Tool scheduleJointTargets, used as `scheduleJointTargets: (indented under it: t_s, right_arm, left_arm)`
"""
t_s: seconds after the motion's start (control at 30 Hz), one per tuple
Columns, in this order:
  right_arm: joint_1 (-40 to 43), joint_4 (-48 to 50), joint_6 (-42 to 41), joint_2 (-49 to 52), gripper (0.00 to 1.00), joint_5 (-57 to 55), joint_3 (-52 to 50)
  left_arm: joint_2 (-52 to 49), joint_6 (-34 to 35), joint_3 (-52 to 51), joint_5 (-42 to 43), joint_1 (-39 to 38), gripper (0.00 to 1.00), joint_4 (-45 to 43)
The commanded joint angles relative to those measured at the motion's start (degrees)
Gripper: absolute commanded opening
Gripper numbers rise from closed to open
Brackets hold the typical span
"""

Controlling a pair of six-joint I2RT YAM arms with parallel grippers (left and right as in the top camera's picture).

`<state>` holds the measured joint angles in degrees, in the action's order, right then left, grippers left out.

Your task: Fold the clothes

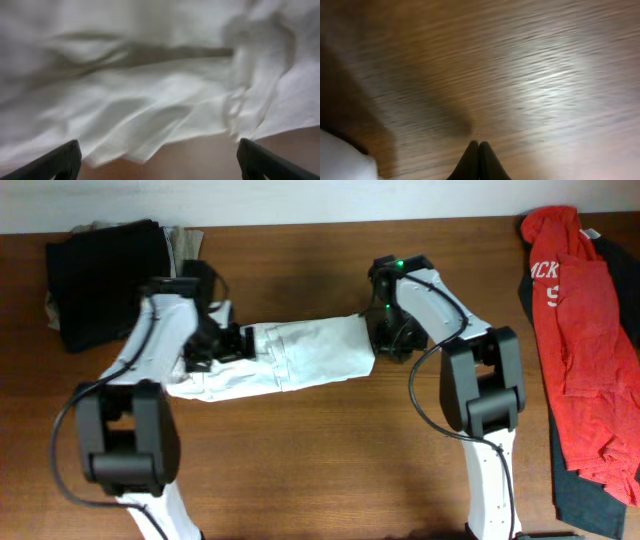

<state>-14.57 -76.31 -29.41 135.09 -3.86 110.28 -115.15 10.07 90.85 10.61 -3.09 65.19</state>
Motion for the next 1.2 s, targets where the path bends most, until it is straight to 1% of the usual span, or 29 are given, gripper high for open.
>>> scheduleJointTargets:
  t_s: [0.0, 0.03, 0.07, 0.13, 0.2, 0.23, 0.3, 0.4, 0.43, 0.47, 0.53, 0.57, 0.67, 0.73, 0.87, 0.9, 1.17]
  right_arm:
    - [4.04, -0.09, -1.09, -7.78, 0.11, -4.20, -0.55]
    - [6.91, 0.28, -1.07, -9.64, 0.56, -4.61, -0.55]
    - [8.92, 0.48, -1.07, -10.36, 0.78, -4.57, -0.52]
    - [13.53, 0.48, -1.09, -10.88, 0.99, -4.22, -0.50]
    - [17.35, 0.48, -1.09, -10.86, 0.99, -4.22, -0.50]
    - [19.52, 0.48, -1.09, -10.86, 0.99, -4.17, -0.50]
    - [22.10, 0.48, -1.09, -10.86, 0.99, -4.15, -0.50]
    - [25.38, 0.79, -1.09, -10.86, 0.99, -4.15, -0.50]
    - [25.75, 0.76, -1.11, -10.86, 0.99, -4.15, -0.50]
    - [25.92, 0.79, -1.09, -10.86, 0.99, -4.15, -0.50]
    - [26.01, 0.74, -1.09, -10.86, 0.99, -4.15, -0.50]
    - [25.97, 0.74, -1.09, -10.86, 0.99, -4.15, -0.50]
    - [25.90, 0.74, -1.09, -10.86, 0.99, -4.15, -0.50]
    - [25.90, 0.74, -1.09, -10.86, 0.99, -4.15, -0.50]
    - [25.90, 0.76, -1.11, -10.86, 0.99, -4.15, -0.50]
    - [25.90, 0.74, -1.09, -10.86, 0.99, -4.15, -0.50]
    - [25.90, 0.76, -1.09, -10.86, 0.99, -4.15, -0.50]
  left_arm:
    - [2.64, 2.71, 1.29, -4.48, 6.60, 0.99, 4.07]
    - [2.64, 3.23, 1.25, -4.04, 9.66, 0.99, 4.68]
    - [2.64, 3.26, 1.25, -2.73, 11.69, 0.99, 4.50]
    - [2.62, 3.04, 1.22, -0.17, 14.27, 0.99, 4.04]
    - [2.62, -0.74, 0.96, 3.87, 15.26, 0.99, 4.00]
    - [2.62, -1.25, 0.28, 4.22, 15.17, 0.99, 3.96]
    - [2.62, -1.22, -1.79, 4.24, 14.73, 0.99, 2.93]
    - [2.56, -0.28, -7.67, 4.63, 13.57, 0.98, -1.55]
    - [2.56, -0.31, -9.57, 4.50, 13.60, 0.98, -3.39]
    - [2.56, -0.13, -10.73, 3.78, 13.79, 0.95, -4.87]
    - [2.56, 2.54, -12.33, -1.07, 13.86, 0.93, -7.89]
    - [2.56, 2.45, -12.70, -1.70, 13.86, 0.94, -10.03]
    - [2.56, 2.14, -14.08, -1.57, 13.57, 0.94, -16.24]
    - [2.56, 1.14, -14.75, -1.42, 13.46, 0.94, -18.45]
    - [2.49, -1.92, -14.75, -0.94, 12.92, 0.94, -20.96]
    - [2.45, -4.07, -14.75, 0.39, 12.59, 0.94, -21.55]
    - [2.27, -5.05, -14.86, 0.55, 11.87, 0.95, -22.91]
